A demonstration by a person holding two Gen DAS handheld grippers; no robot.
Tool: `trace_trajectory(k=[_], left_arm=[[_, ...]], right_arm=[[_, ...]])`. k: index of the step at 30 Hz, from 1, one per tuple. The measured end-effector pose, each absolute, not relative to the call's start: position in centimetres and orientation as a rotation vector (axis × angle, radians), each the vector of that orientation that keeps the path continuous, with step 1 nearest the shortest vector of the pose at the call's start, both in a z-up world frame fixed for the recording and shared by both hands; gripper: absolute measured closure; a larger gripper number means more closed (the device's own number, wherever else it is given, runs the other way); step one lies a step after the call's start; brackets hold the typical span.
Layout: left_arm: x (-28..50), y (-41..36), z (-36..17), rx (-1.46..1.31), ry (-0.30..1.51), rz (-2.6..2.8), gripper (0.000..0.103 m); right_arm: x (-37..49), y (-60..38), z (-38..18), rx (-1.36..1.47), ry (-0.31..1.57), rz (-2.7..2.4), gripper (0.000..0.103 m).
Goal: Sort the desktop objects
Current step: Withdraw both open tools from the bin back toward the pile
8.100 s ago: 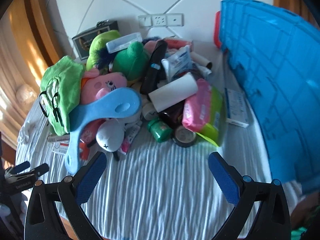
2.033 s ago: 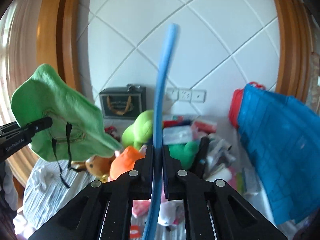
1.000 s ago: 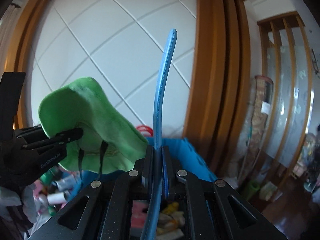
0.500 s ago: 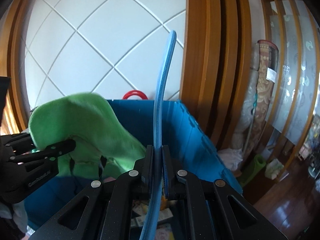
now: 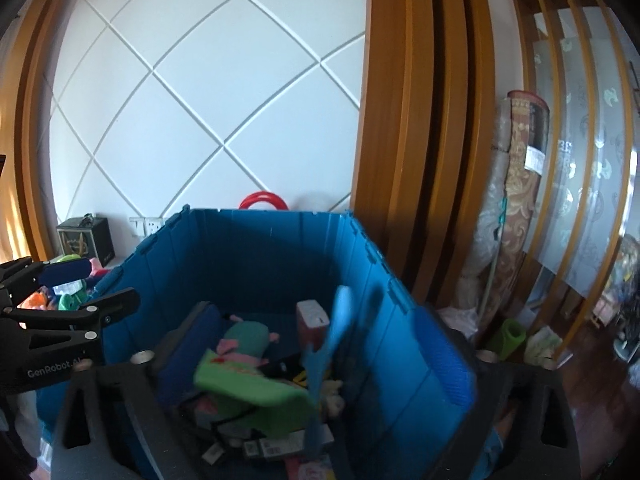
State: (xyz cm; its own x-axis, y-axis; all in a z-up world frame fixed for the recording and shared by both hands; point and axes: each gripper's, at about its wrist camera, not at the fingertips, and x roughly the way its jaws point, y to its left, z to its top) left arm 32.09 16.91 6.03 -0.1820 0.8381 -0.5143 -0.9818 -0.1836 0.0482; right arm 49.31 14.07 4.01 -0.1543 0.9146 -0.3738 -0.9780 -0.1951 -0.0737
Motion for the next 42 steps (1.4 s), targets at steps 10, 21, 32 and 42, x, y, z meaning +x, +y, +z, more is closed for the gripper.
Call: trace_trajectory(k=[10,21,32,42], left_arm=[[29.4,11.5,7.3,-0.387,0.343,1.787,0.031],[22.9,3.0,7.2,-0.353,0.231,2.000,0.031],[12.8,-5.8,5.6,-0.393,0.145,2.170,0.031],[-3.6,-14.8,1.4,-0.542,0.183,2.226,0.031]], right_arm=[[48.3,9.9,5.6,-0.284,0.184,1.811,0.000],[41.1,6.4,5.7,-0.203,0.191,2.029,0.000],[31.9,3.0,5.5,-0.139,0.181,2.280,0.000],[17.1,3.3,0.1,-0.358,0.503,2.366,0.000]])
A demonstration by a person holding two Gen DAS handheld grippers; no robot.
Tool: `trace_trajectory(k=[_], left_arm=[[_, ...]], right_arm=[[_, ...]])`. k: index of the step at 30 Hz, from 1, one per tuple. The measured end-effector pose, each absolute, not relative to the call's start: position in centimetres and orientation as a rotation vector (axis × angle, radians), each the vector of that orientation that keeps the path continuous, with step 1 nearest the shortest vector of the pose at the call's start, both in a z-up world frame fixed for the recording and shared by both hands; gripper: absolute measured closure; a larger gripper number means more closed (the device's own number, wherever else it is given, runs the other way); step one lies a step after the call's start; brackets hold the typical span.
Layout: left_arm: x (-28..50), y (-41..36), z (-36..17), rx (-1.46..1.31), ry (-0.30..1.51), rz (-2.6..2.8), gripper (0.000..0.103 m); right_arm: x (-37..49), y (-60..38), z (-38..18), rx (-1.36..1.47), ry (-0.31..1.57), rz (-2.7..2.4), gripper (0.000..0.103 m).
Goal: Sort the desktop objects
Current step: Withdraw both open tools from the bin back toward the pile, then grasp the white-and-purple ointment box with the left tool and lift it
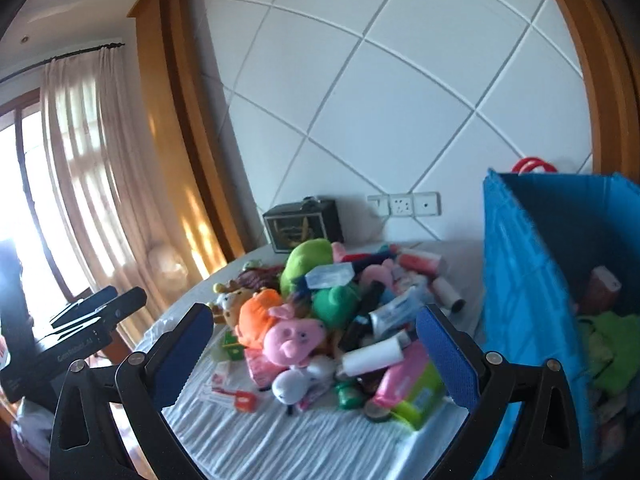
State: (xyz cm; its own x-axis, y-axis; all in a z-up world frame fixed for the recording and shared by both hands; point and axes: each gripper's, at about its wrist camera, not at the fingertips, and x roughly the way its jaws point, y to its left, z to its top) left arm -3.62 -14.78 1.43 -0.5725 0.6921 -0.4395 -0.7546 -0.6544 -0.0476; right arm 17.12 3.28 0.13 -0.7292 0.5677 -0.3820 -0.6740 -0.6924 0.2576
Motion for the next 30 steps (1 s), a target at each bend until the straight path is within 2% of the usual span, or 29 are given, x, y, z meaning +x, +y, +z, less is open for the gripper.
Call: trace_trajectory(k=[6,11,17,28,30], left_arm=[[-12.0,-17.1,-2.8,-0.642,0.285,2.187,0.031],[-16.1,-16.3,-9.7,-0.794,0.447,2.118,0.031],[-19.9,-15.1,-16.8,-1.073,0.385,2.046,0.031],[-23.5,-8.1,-24.9,-1.306,0.443,2.033,0.031],[-23.7,-7.1,-25.7,-1.299,0.462,2.043,0.040]], right_arm=[[9.6,2.9,-3.1,-0.432,0.545,2.248,0.000],[5.8,3.4,-7.3,-0.581,0.604,2.134,0.000],[3.3,3.9,-12.7,-0.781,0.647,2.040,0.000],[-0.1,6.4,-19.2,-0.998,0.676,2.081,0.000],[-0.9,6.7,-20.4,-1.037,0.663,2.098,0.000]])
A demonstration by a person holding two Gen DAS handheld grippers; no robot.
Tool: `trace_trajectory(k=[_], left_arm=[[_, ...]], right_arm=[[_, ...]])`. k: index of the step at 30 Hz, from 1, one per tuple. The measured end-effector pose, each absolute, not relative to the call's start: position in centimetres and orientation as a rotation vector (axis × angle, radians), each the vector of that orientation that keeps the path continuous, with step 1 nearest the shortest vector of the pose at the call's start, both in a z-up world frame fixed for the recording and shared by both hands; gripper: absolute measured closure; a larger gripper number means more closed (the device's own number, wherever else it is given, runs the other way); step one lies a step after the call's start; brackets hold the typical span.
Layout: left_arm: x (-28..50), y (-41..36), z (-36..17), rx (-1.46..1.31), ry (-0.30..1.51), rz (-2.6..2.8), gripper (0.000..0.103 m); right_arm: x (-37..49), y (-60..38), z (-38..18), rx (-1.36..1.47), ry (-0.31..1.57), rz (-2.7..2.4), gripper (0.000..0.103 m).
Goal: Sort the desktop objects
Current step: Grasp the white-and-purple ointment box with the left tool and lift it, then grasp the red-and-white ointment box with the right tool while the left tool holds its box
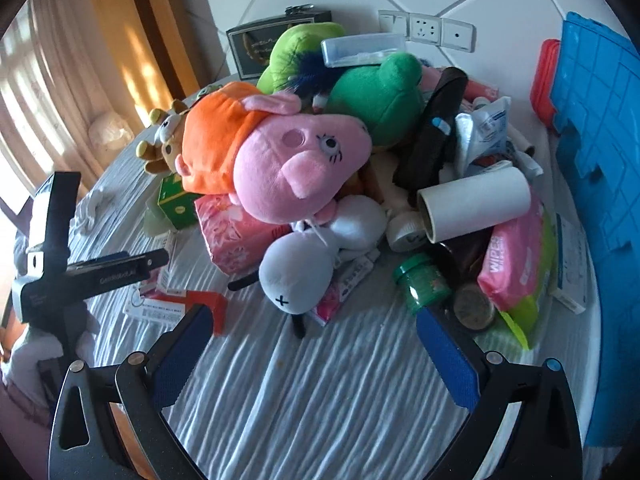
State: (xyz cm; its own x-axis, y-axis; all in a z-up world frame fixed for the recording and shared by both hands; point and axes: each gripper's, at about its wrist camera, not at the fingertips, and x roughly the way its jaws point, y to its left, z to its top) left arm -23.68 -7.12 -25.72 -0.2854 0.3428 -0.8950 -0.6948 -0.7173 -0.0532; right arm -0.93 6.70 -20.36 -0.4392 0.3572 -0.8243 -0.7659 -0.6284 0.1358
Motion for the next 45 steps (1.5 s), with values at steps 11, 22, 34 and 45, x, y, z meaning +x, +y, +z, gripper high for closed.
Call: trace_trajectory(k=[11,22,34,45], left_arm=[[-22.4,-12.3,-23.7,-1.244,0.443,2.120,0.075],[-22.3,-19.3,-26.8,-1.375,0.363,2.152,0.075],[-22.9,-18.7,-27.8,-1.348,0.357,2.168,0.075],[-22.9,-19.1,-27.9,-1.305,0.336,2.174,0.075]], right_arm=[[-7.4,4.8,-23.0,-1.219,0.584,2.336,0.000],[-14.9,1.3,-27.5,-1.519,0.288,2.493,0.000],[-17.8,0.7,-30.8,-1.665,0.182,2.471,0.000],[-16.9,0.5,-29.3,-1.598,0.308,2.502,0.015]])
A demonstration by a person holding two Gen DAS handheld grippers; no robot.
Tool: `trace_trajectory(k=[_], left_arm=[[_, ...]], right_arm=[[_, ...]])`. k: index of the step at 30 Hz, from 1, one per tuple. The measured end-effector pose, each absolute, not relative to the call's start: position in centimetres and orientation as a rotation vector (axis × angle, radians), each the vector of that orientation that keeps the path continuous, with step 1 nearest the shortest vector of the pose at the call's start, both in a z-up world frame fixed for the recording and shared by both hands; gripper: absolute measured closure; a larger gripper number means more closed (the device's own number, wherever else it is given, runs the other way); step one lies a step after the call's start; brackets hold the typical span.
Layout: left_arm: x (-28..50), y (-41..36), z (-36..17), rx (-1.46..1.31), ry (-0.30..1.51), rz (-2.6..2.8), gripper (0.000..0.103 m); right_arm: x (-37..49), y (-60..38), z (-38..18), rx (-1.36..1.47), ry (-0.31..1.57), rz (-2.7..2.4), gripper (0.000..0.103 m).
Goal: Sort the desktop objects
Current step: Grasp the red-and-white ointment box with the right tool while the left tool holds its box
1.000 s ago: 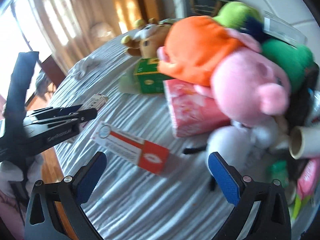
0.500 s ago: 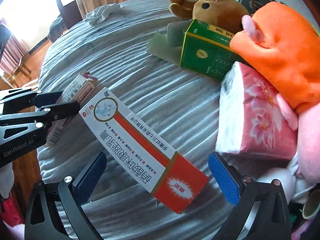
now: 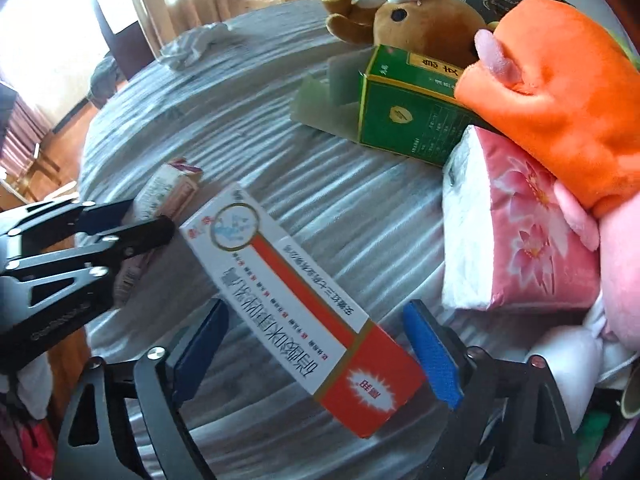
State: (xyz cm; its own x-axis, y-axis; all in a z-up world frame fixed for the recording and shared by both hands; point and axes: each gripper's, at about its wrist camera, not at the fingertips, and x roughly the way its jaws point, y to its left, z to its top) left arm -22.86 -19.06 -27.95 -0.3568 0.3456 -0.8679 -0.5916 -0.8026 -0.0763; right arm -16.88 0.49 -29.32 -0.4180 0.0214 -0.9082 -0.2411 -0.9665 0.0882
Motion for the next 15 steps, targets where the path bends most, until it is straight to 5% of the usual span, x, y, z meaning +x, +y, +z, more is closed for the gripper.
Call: trace_trajectory(k=[6,11,15], left_arm=[[-22.9,-18.6,-28.0,-1.298,0.361,2.188,0.075],[-22.9,-18.3,-28.0,-1.304,0.377,2.186,0.075],[-22.1,-18.3,-26.9,-1.292,0.365,2.195,0.075]], right_arm=[[-18.0,-1.1,-28.1,-1.582,0.205,2.566,0.021],[-18.0,-1.3,-29.3,-1.621,0.186,2.503,0.052],[-17.1,-1.2,-28.9,-1.579,0.288,2.500,0.059]])
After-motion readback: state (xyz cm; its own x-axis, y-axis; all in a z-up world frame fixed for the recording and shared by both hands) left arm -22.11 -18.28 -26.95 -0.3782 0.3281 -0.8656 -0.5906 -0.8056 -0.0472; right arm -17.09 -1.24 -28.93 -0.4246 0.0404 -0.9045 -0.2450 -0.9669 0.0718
